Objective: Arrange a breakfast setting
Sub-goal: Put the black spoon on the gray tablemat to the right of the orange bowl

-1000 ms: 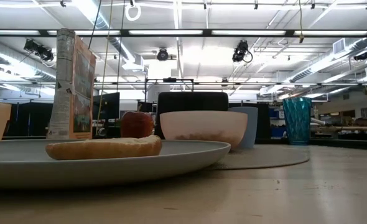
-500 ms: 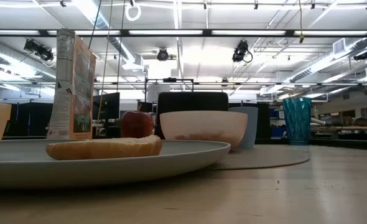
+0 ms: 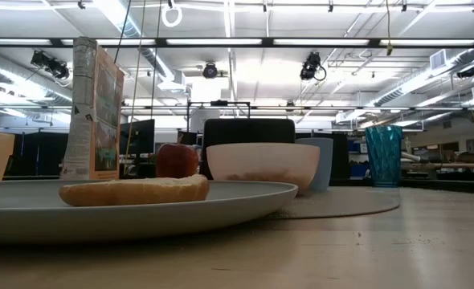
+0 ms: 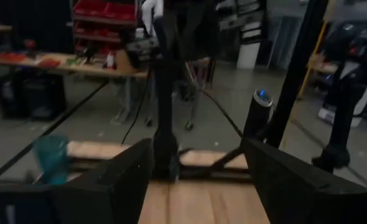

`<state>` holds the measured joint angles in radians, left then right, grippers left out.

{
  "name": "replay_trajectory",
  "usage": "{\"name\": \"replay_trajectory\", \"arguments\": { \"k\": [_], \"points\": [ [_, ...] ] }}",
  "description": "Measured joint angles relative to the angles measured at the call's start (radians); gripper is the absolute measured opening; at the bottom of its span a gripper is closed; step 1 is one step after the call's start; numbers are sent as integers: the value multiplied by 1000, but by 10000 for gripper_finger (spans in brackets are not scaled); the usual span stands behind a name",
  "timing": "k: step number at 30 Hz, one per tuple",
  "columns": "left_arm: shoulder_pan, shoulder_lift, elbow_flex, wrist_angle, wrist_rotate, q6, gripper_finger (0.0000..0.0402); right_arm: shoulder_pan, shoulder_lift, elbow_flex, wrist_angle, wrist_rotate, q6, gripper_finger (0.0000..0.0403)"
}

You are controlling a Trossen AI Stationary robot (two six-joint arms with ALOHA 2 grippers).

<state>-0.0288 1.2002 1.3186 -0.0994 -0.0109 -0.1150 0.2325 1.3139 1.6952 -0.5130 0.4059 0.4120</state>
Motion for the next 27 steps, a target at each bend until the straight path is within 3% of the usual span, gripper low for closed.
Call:
{"name": "replay_trajectory", "arguments": {
  "k": [5,9,21,27],
  "points": [
    [-19,-147,0,-215,-49,-16,263,0,-40,-31,-407,19,290,17],
    [-61,-201,0,-276,-81,-44,251,1,-70,-185,-531,2,510,17],
    [-158,-180,0,-275,-103,-57,238,-25,-146,-872,-133,-72,801,17],
    [-177,-163,0,-279,-104,-75,237,-113,-142,-1137,207,-139,794,17]
  ]
}}
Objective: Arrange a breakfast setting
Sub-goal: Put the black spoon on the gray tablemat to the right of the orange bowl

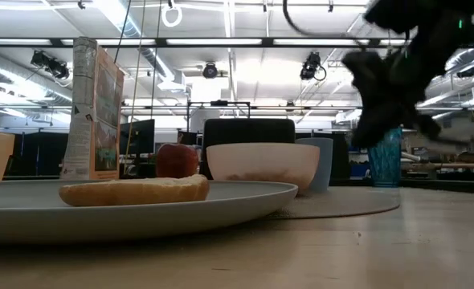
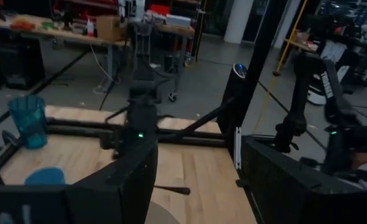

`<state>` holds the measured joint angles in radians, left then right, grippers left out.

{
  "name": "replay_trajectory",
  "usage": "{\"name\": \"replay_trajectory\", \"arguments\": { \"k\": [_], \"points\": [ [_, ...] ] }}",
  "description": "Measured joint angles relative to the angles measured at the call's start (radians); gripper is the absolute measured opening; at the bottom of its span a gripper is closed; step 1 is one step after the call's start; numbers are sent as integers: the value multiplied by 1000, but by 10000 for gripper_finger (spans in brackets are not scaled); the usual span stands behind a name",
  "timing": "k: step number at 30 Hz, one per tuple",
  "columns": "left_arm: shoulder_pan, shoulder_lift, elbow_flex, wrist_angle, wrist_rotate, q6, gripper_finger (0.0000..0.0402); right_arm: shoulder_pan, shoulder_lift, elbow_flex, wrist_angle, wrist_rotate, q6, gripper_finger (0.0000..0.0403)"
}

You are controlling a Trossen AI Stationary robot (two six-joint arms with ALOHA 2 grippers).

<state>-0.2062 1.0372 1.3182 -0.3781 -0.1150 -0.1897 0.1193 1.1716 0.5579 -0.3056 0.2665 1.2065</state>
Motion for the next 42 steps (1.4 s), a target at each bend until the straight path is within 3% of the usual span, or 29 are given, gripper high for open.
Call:
{"name": "replay_trajectory", "arguments": {
  "k": [8,20,32,42],
  "points": [
    [-1,20,0,7,-3,-63,237,-186,2,-200,364,-187,-82,17],
    [-1,50,0,18,-2,-77,237,-311,135,-230,559,-310,-152,18],
    [-1,57,0,23,-2,-79,237,-314,287,-230,686,-317,-110,39],
    [-1,57,0,23,-2,-61,237,-310,277,-230,711,-303,-154,48]
  ]
}}
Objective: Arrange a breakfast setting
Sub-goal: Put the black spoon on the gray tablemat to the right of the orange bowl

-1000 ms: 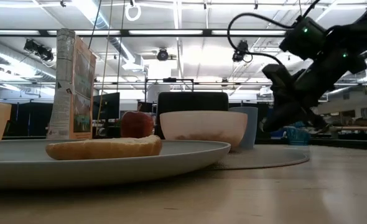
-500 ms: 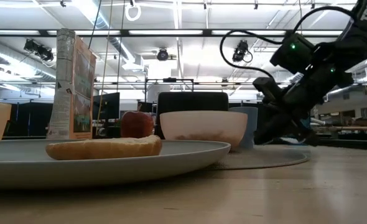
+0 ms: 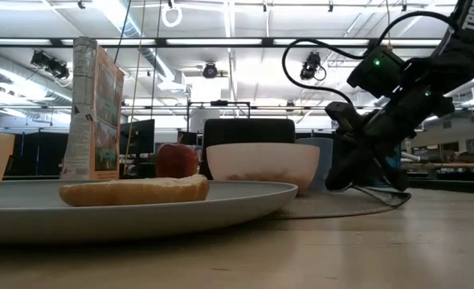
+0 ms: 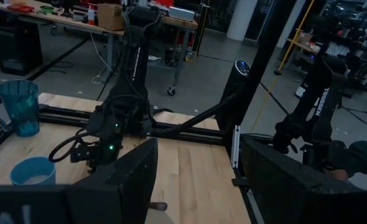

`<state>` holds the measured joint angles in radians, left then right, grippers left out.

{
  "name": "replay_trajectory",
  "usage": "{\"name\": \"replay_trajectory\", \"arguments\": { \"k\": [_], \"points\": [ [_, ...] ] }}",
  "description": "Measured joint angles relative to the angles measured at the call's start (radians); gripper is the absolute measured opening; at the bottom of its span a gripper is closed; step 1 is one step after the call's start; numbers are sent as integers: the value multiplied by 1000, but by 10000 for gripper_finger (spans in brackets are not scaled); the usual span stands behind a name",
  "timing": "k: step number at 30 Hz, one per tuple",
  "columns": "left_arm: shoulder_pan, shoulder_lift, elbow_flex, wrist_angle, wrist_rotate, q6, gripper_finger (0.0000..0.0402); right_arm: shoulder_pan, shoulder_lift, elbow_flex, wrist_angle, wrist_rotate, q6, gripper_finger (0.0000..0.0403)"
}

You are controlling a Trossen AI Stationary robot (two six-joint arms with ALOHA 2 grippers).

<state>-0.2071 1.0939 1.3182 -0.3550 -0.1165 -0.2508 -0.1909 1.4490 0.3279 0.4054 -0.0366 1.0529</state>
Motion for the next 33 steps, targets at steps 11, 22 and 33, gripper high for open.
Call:
{"name": "replay_trajectory", "arguments": {
  "k": [11,22,33],
  "points": [
    [0,0,0,0,0,0,237,0,-20,0,-4,-3,-34,91],
    [0,0,0,0,0,-3,237,63,-163,47,-217,42,-108,89],
    [0,-1,0,0,0,-1,237,349,-120,341,-719,390,3,89]
  ]
}}
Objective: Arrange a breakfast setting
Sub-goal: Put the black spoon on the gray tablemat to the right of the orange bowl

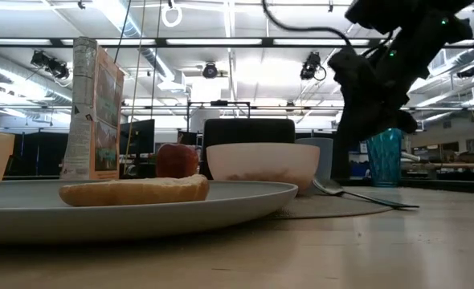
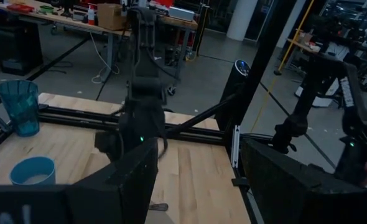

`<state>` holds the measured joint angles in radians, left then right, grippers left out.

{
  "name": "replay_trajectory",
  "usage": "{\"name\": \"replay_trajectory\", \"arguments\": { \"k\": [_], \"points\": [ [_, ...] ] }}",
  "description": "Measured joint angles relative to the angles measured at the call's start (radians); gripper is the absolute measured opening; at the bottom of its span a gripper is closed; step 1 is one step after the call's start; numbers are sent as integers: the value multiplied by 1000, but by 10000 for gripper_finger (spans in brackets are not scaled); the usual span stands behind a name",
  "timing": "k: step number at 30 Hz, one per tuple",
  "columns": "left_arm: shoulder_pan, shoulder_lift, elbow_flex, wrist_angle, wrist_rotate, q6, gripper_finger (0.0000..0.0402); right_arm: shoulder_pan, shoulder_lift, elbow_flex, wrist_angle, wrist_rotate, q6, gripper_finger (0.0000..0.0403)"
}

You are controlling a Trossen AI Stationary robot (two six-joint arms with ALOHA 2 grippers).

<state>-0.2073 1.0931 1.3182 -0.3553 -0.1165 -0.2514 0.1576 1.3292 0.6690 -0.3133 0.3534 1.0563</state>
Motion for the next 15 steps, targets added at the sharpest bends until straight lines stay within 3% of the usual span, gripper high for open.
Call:
{"name": "replay_trajectory", "arguments": {
  "k": [8,15],
  "points": [
    [-1,0,0,0,0,-17,237,135,263,161,-106,38,255,79],
    [-16,0,0,0,1,-15,237,119,401,307,-280,-23,339,81]
  ]
}}
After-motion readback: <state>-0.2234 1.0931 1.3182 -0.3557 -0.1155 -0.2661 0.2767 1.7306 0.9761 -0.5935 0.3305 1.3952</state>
